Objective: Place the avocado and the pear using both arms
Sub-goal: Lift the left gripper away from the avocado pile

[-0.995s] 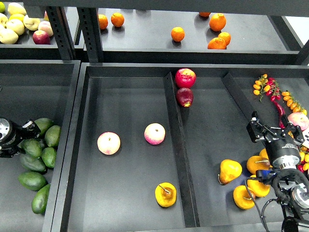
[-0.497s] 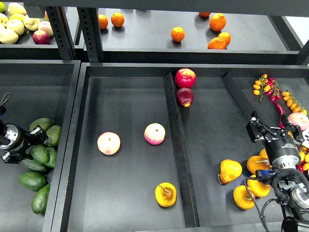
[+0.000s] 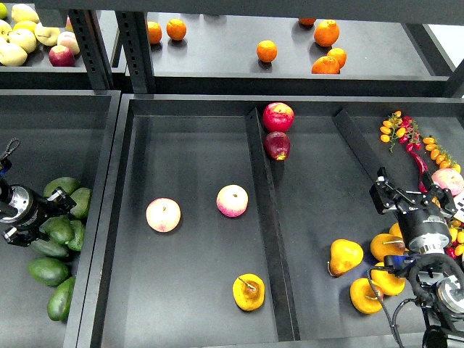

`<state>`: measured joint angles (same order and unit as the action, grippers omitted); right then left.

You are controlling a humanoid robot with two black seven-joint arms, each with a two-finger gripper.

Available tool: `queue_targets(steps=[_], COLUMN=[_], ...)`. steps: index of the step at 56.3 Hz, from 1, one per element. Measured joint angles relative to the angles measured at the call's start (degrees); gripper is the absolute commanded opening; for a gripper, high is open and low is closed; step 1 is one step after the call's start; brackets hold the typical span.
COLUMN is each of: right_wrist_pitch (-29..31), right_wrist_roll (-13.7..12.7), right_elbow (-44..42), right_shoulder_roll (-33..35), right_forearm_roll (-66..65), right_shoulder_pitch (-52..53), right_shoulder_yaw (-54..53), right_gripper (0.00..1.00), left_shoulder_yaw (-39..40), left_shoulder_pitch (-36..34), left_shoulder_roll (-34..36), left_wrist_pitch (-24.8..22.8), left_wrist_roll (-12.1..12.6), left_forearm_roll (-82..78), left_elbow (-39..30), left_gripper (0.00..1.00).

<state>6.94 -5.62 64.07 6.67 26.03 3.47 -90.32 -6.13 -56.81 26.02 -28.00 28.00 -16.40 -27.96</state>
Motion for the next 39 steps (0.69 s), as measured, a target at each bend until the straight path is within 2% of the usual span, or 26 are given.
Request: queue_targets(steps=[19,30,39], right_wrist_pitch=[0.00,0.01,0.01], right_wrist_roll=[0.00,-0.02,-0.10], right_elbow=[-0.33,-0.43,-0.50], right_shoulder_roll=[-0.38,-0.38,-0.30], right_forearm_roll=[-0.70,-0.79,-0.79], right_shoulder_pitch=[0.12,0.22,0.22], right_shoulder_yaw=[0.00,0.06,0.13], right_gripper=[1.00,1.00,1.00], left_shoulder_yaw=[1.15,6.95,14.85], left_shoulder_pitch=[-5.55,-9.55,-9.11], left_shoulder_roll=[1.62,4.97,4.86], left_wrist_pitch=[0.00,0.01,0.01], left_wrist_roll=[0.00,0.00,0.01], left_forearm_roll=[0.72,1.11,8.07], left_elbow=[-1.86,-2.85,-0.89], left_gripper=[0.99,0.99,0.99])
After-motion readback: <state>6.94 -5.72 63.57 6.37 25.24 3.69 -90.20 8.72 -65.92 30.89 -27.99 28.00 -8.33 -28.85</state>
